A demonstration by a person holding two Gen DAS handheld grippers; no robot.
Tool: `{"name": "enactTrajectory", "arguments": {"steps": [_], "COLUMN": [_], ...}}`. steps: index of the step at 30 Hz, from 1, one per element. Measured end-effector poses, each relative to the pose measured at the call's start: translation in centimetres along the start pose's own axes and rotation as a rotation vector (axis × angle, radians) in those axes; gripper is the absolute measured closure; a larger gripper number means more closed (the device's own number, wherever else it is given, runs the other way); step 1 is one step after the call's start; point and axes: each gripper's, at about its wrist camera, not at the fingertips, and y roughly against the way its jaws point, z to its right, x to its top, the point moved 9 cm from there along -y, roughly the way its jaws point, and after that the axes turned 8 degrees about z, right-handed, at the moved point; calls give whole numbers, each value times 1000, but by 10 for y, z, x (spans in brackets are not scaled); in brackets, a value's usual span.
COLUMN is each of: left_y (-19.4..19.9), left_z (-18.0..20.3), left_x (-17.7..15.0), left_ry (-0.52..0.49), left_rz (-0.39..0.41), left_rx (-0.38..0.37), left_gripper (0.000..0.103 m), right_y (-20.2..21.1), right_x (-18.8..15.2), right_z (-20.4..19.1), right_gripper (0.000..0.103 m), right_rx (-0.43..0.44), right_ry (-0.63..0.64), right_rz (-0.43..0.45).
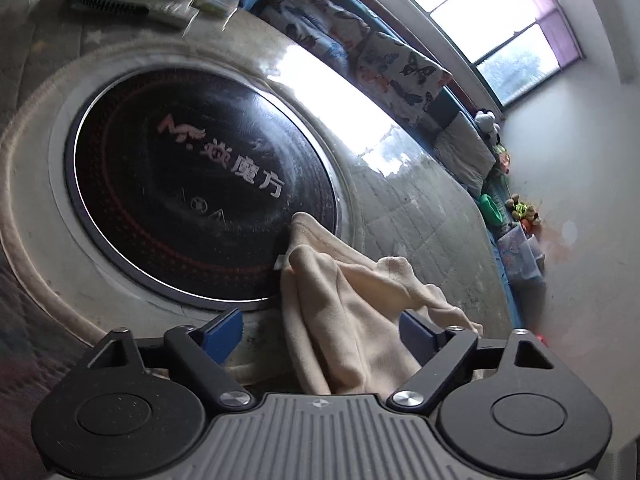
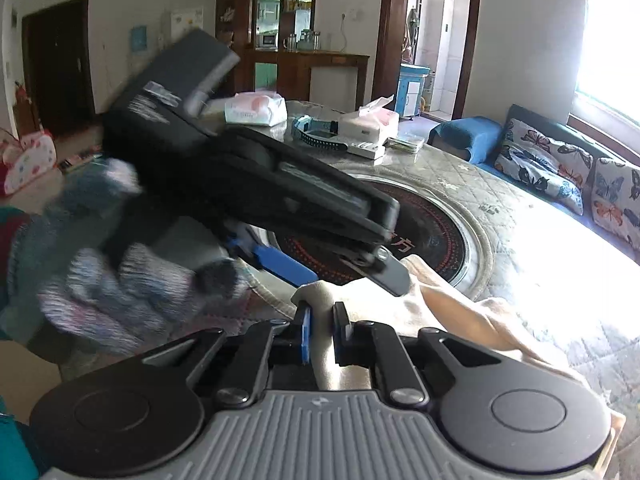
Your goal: Fold clothes
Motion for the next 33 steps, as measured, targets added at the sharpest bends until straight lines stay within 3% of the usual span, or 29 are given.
{"name": "enactTrajectory", "arguments": {"steps": [3,5,6,12,17,21,26,33], "left_y": [-4,-8,-8,-7,-7,-7,-8,-13], "left_z": [1,-1,-2,-2,1,2,7,17], "left_x": [-2,-6,-7,-8,-8,-9,-9,-9], "left_ry": [17,42,42,6,-24,-49,-104,-200], "left_rz": [-1,-23,-19,-4,4,10,18,32], "left_rx": [-3,-2,0,15,30,43,63,91], "left_gripper": [47,75,79,82,82,82,82,82], "right_y": [9,14,14,34,61,81,87,77], "right_x": [-2,-5,-6,-13,-30,-49,-84,-110], "right_z": [-3,-8,-8,9,62,119,187,215], "right_gripper": [94,94,93,83,79,66,63,65], "right_rx": [21,35,29,14,-150,-313,-442,-437], "right_ry": [-1,10,10,-76,-156,-231,-406,-528], "right_rz": [7,5,11,27,25,6,-18,16]}}
